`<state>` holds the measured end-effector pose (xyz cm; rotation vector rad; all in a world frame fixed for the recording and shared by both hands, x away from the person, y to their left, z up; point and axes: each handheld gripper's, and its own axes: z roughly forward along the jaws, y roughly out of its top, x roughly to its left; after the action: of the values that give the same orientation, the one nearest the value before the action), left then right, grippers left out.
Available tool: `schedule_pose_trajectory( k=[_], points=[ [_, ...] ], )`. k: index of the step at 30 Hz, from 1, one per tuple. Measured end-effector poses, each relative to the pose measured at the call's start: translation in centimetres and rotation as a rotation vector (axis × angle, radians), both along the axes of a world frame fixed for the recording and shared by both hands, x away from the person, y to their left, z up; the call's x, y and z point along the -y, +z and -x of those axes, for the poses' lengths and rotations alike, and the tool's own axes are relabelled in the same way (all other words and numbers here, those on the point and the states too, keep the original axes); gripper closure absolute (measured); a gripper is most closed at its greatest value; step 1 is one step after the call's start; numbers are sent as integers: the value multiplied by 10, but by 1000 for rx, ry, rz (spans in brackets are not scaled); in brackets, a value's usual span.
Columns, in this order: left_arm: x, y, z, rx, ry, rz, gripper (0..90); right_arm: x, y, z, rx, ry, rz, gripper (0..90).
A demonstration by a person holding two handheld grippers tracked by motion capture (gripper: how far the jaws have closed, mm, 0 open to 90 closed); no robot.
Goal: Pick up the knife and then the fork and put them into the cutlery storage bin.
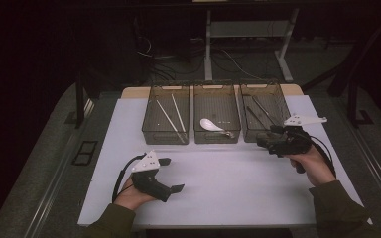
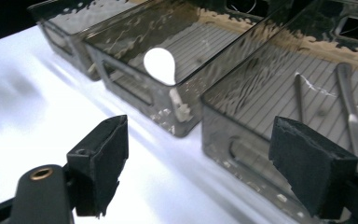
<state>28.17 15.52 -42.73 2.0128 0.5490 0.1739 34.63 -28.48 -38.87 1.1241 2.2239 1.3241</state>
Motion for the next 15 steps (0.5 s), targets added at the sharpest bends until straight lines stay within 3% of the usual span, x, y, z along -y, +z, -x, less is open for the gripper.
schedule_pose_trajectory(
  k=[15],
  points=[
    [0,0,1,1,0,1,0,-1,-13,35,31,66,-17,186]
  ],
)
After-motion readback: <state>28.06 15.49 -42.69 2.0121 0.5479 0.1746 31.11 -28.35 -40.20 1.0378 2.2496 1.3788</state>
